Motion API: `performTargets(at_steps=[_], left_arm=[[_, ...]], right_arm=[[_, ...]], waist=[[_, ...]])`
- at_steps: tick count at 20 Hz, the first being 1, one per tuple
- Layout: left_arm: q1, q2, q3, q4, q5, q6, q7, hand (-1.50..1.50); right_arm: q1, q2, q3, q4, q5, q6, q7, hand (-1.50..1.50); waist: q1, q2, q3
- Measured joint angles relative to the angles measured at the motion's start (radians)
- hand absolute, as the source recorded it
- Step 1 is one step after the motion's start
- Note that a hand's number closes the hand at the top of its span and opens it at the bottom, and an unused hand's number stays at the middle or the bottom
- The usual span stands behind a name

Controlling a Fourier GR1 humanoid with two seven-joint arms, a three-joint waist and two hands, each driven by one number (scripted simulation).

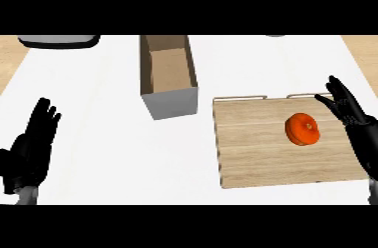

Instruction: Pick the squash from the tray and place it in the cardboard box

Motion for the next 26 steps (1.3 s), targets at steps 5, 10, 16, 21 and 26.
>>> performTargets(at_steps=[5, 10, 16, 21, 26], left_arm=[[-0.027, 0.036, -0.04, 0.024, -0.077, -0.022, -0.015, 0.0], [-0.034, 0.053, -0.117, 0.042, -0.165, -0.031, -0.011, 0.0], [-0.061, 0.038, -0.149, 0.061, -0.226, -0.034, 0.022, 0.0], [-0.071, 0.027, -0.15, 0.068, -0.241, -0.038, 0.031, 0.0], [-0.07, 0.027, -0.151, 0.061, -0.251, -0.044, 0.036, 0.0]], right_arm=[[-0.13, 0.046, -0.034, 0.009, -0.19, 0.136, -0.027, -1.5], [-0.239, 0.027, -0.065, 0.128, -0.142, 0.12, -0.026, -1.5], [-0.306, 0.064, -0.162, 0.389, -0.243, 0.253, -0.163, -1.5], [-0.355, -0.089, -0.147, 0.485, -0.125, 0.387, -0.243, -1.5], [-0.39, -0.252, -0.075, 0.521, 0.039, 0.497, -0.288, -1.5]], waist=[[0.021, 0.005, 0.02], [0.03, 0.01, 0.022], [0.022, 0.006, 0.025], [0.023, 0.005, 0.025], [0.029, 0.005, 0.025]])
